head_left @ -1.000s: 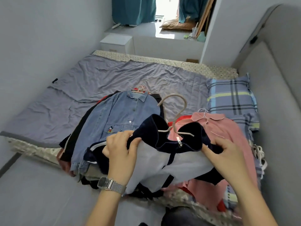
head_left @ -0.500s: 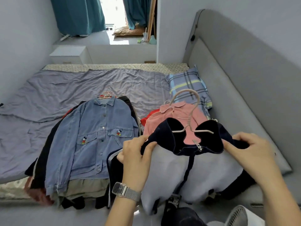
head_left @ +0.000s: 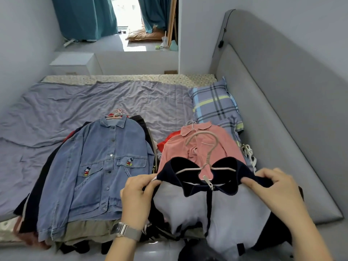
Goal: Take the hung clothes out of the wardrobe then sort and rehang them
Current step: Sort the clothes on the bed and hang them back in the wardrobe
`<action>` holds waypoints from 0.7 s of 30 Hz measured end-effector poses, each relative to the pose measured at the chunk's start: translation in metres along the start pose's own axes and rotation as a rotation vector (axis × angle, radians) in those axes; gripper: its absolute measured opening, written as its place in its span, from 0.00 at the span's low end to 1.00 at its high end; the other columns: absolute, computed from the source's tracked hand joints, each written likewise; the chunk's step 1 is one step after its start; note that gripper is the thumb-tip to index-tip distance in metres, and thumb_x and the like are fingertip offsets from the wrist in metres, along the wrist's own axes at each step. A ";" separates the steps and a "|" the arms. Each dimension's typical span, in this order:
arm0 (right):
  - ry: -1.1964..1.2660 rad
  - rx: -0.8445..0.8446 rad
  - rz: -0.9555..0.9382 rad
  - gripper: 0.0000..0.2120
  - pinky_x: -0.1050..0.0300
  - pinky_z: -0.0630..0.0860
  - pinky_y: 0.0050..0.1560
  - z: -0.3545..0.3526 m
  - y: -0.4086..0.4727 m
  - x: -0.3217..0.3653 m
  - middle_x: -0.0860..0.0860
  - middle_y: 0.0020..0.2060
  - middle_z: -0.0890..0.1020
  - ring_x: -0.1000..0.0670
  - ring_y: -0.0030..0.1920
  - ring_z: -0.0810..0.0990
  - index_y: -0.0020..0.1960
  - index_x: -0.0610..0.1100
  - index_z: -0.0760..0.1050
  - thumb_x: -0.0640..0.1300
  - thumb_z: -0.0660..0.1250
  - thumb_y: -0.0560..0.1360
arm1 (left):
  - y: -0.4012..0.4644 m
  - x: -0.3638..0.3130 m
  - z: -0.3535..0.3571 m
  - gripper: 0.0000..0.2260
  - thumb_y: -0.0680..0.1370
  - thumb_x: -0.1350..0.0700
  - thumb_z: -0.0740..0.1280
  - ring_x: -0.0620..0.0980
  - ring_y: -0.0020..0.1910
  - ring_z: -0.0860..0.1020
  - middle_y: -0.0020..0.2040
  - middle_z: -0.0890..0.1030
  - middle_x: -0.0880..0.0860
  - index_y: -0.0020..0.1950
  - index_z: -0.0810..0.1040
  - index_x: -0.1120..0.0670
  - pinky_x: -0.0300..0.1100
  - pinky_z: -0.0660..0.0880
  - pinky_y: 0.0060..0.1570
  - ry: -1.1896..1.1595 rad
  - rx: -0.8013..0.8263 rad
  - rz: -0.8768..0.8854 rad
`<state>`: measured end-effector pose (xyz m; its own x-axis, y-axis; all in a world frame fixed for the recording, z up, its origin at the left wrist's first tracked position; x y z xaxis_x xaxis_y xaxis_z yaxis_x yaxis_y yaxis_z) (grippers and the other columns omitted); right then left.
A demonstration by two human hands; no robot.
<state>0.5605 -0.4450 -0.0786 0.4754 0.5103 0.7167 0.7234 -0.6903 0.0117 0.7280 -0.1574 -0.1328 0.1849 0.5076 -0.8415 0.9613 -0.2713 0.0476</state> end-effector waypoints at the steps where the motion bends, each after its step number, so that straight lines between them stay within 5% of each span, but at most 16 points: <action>1: -0.001 0.032 0.004 0.10 0.60 0.66 0.38 0.006 0.010 -0.005 0.51 0.35 0.75 0.47 0.44 0.75 0.30 0.51 0.77 0.50 0.77 0.65 | 0.008 -0.003 0.002 0.12 0.70 0.39 0.60 0.44 0.50 0.77 0.42 0.82 0.37 0.46 0.81 0.37 0.54 0.72 0.52 0.014 -0.010 0.001; 4: 0.013 0.052 0.002 0.08 0.60 0.66 0.39 0.006 0.046 -0.011 0.53 0.35 0.75 0.44 0.46 0.74 0.34 0.55 0.76 0.53 0.75 0.66 | 0.034 -0.020 0.008 0.05 0.73 0.47 0.67 0.41 0.51 0.74 0.45 0.81 0.38 0.44 0.82 0.37 0.44 0.71 0.55 0.030 -0.033 0.030; 7: 0.039 0.060 -0.012 0.10 0.57 0.67 0.42 -0.008 0.102 -0.007 0.52 0.37 0.76 0.45 0.47 0.74 0.37 0.55 0.76 0.59 0.72 0.67 | 0.065 -0.035 0.011 0.17 0.75 0.61 0.69 0.41 0.55 0.71 0.53 0.75 0.42 0.49 0.79 0.36 0.28 0.63 0.58 0.075 -0.039 0.089; 12: 0.057 0.320 -0.010 0.15 0.55 0.66 0.38 0.019 0.248 -0.011 0.52 0.31 0.77 0.51 0.34 0.73 0.35 0.45 0.75 0.55 0.71 0.71 | 0.117 -0.030 0.022 0.14 0.76 0.62 0.65 0.40 0.58 0.71 0.55 0.75 0.43 0.51 0.80 0.42 0.45 0.68 0.61 0.038 -0.019 -0.014; 15: 0.065 0.432 0.044 0.16 0.56 0.65 0.38 0.074 0.325 -0.042 0.50 0.30 0.73 0.49 0.34 0.72 0.35 0.44 0.73 0.54 0.70 0.73 | 0.140 -0.027 0.035 0.15 0.76 0.65 0.64 0.36 0.54 0.72 0.53 0.77 0.45 0.48 0.79 0.43 0.29 0.70 0.51 0.040 -0.032 -0.078; 19: -0.028 0.318 0.033 0.20 0.55 0.63 0.36 0.128 0.393 -0.068 0.48 0.31 0.73 0.48 0.35 0.72 0.36 0.42 0.70 0.59 0.67 0.73 | 0.156 -0.012 0.045 0.17 0.76 0.65 0.64 0.37 0.52 0.73 0.52 0.77 0.44 0.45 0.80 0.41 0.36 0.73 0.50 0.019 -0.048 -0.137; 21: -0.145 0.276 0.035 0.21 0.52 0.67 0.42 0.151 0.416 -0.084 0.46 0.37 0.76 0.44 0.44 0.75 0.41 0.41 0.72 0.61 0.66 0.72 | 0.160 -0.004 0.044 0.18 0.76 0.65 0.65 0.37 0.51 0.74 0.51 0.78 0.43 0.46 0.80 0.40 0.36 0.72 0.48 0.008 -0.079 -0.167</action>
<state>0.8969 -0.6972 -0.2396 0.5549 0.5700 0.6060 0.8043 -0.5538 -0.2156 0.8721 -0.2390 -0.1461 0.0224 0.5470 -0.8368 0.9917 -0.1180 -0.0506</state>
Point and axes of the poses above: each hand's wrist, its own y-axis towards the middle knuckle, its own z-axis out of the palm, x = y × z, the point moved 6 cm from there along y, towards the middle knuckle
